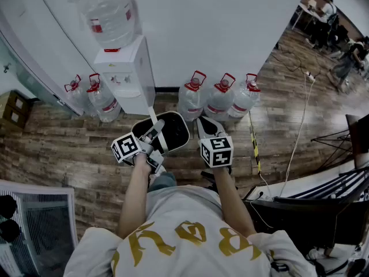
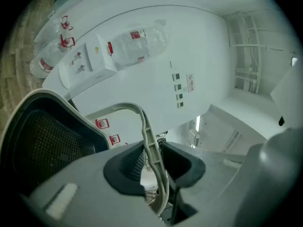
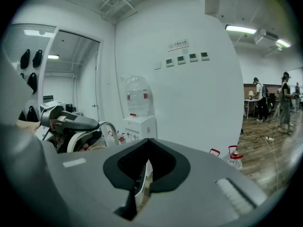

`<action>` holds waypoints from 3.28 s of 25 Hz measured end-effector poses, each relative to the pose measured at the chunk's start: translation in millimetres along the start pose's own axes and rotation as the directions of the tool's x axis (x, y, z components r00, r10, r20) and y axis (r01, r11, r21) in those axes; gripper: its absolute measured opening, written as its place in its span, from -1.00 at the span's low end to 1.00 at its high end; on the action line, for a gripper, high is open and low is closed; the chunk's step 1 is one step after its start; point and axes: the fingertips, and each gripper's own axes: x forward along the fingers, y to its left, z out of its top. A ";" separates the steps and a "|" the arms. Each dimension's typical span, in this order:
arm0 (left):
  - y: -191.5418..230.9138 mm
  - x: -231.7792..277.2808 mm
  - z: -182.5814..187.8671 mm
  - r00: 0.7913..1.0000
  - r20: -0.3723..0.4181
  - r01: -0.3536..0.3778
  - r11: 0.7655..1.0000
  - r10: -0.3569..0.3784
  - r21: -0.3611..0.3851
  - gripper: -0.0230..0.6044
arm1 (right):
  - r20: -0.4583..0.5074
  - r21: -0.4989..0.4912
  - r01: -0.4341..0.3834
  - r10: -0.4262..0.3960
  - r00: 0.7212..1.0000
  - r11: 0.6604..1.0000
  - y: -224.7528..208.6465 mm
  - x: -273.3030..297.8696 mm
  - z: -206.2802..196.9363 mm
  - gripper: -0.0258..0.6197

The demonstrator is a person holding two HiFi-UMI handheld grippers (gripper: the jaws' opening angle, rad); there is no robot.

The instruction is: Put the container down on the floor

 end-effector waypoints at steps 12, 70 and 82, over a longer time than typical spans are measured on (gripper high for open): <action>9.0 -6.0 2.8 1.000 0.008 -0.025 1.000 0.025 -0.003 -0.59 | 0.048 0.074 0.003 -0.007 0.999 0.997 -4.6 3.3 0.6 -0.84; 182.0 335.1 295.4 0.997 -0.055 0.052 0.983 -0.063 -0.175 -0.61 | -0.116 0.182 0.227 -0.208 0.971 0.957 -181.9 386.8 66.8 -0.84; 268.3 350.9 296.0 0.988 -0.133 -0.092 0.990 0.078 -0.106 -0.61 | -0.224 0.175 0.161 -0.120 0.967 0.971 -183.3 442.5 23.1 -0.84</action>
